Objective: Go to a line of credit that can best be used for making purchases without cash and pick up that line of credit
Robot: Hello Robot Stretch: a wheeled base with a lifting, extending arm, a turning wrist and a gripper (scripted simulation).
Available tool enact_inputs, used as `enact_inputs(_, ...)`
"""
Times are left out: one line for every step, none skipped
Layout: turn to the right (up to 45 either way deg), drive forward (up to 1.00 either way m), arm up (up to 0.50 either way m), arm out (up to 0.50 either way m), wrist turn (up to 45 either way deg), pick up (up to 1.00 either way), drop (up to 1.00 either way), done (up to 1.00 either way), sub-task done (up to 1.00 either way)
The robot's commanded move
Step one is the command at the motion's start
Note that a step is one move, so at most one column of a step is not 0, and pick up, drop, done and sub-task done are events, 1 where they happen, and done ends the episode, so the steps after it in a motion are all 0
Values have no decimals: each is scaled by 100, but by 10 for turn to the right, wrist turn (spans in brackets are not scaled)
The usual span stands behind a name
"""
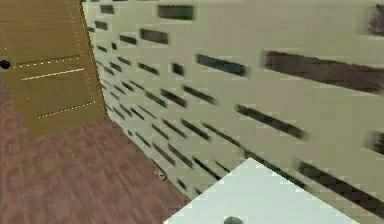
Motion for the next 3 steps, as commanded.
enact_inputs(-150, 0, 0, 0, 0, 0, 0, 0, 0)
enact_inputs(0, 0, 50, 0, 0, 0, 0, 0, 0)
enact_inputs(0, 0, 38, 0, 0, 0, 0, 0, 0)
